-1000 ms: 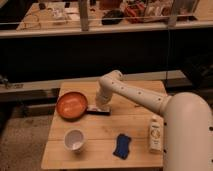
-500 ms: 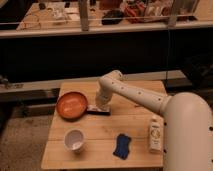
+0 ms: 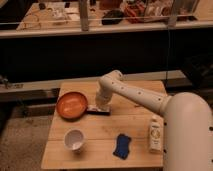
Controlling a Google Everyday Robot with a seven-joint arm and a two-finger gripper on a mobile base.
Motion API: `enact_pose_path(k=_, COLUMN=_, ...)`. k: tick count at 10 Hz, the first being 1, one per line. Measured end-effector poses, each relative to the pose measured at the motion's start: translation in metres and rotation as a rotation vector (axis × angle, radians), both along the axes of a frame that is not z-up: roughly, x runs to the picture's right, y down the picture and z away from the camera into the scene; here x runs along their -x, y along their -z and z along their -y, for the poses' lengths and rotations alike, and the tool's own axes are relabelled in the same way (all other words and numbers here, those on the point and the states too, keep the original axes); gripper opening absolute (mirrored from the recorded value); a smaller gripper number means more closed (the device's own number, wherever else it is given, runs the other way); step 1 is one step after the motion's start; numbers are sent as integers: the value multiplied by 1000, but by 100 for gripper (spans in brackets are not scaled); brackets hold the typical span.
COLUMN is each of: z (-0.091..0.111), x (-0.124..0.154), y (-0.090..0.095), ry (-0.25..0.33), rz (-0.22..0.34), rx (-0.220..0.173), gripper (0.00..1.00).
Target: Push the eraser across the table
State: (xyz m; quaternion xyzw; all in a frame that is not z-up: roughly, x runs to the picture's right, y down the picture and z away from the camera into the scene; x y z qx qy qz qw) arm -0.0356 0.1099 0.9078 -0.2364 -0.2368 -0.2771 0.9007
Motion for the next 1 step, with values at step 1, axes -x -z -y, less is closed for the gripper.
enact_pose_path(k=1, z=0, x=0, y=0, ry=0, rz=0, rx=0, gripper=0)
